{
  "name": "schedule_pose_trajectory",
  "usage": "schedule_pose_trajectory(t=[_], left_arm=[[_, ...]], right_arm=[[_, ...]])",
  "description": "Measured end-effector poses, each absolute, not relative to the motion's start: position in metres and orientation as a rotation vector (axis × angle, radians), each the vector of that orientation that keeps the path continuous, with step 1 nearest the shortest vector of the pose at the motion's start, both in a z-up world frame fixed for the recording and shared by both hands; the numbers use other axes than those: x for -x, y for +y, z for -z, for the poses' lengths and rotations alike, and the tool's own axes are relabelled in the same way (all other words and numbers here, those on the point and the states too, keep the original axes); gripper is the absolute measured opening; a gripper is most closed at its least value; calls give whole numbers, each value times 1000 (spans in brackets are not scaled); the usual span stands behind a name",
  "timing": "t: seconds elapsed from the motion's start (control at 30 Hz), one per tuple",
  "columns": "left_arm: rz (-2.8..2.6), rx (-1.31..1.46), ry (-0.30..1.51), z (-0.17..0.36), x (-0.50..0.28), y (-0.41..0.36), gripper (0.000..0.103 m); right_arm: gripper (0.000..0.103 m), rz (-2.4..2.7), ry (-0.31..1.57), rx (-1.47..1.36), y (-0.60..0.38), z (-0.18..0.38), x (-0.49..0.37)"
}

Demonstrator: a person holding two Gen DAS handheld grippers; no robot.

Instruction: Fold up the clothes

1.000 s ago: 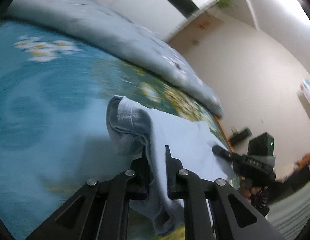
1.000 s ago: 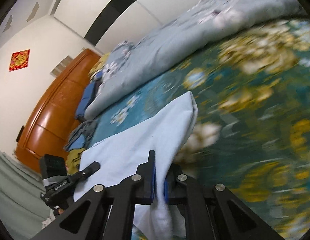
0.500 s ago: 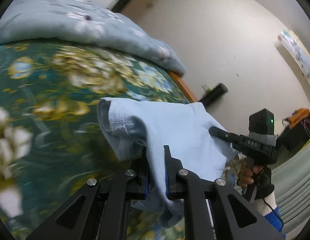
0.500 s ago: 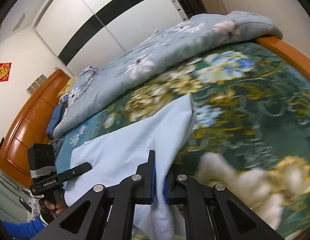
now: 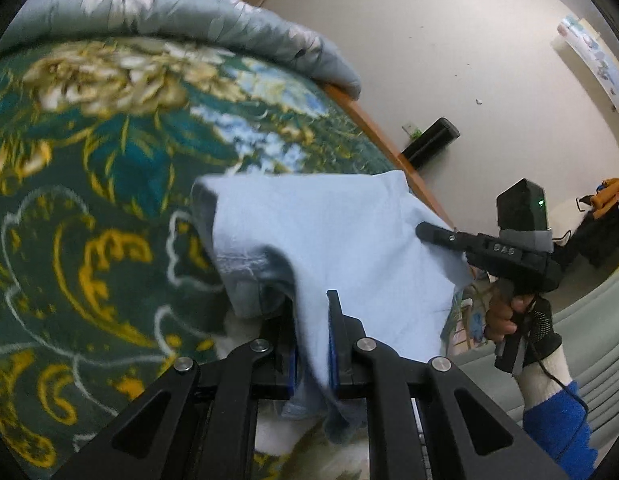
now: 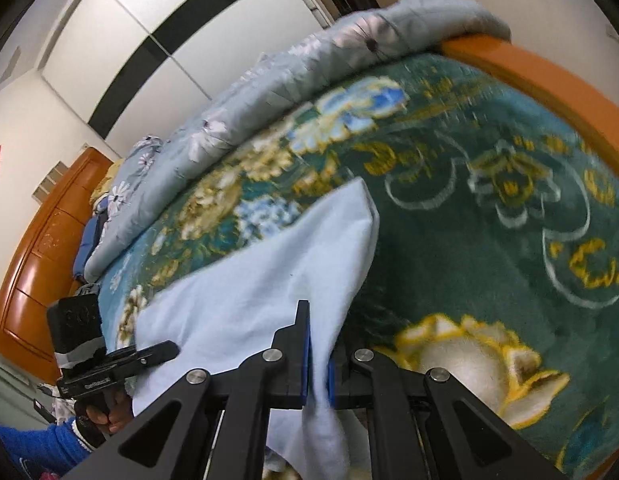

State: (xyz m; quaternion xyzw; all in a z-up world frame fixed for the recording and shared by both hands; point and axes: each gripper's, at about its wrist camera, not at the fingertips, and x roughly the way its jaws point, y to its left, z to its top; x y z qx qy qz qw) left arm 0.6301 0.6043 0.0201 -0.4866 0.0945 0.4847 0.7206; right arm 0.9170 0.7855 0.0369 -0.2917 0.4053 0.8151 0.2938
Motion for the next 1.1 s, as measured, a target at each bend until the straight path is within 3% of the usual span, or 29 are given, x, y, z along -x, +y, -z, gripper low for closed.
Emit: schedule_pose_trajectory(t=[0.17,0.4,0.53,0.63,0.67,1.0,1.1], left_arm=[[-1078,1060,223,-21,-634,602,13],[-1095,1050,217,-28,-633,593,17],[-1110,1042,223,-34,-632,580,31],[-1133,1028,250,-36,-635,571,49],[-1139,1025,257,-37,-636,568,50],[-1209,1044,338,-33,-645,540,69],[-1219,1040,348,-32,-648,532,83]], right_arm=[[7,-2153,1112,766,787,-20,-923],[12,-2154,1023,811,775,-35,-920],[35,-2146,950,833,759,-49,-918],[46,-2134,898,824,741,-61,-919],[50,-2136,887,825,734,-63,-918],[57,-2110,824,824,662,-65,-906],[57,-2084,825,831,645,-59,-902]])
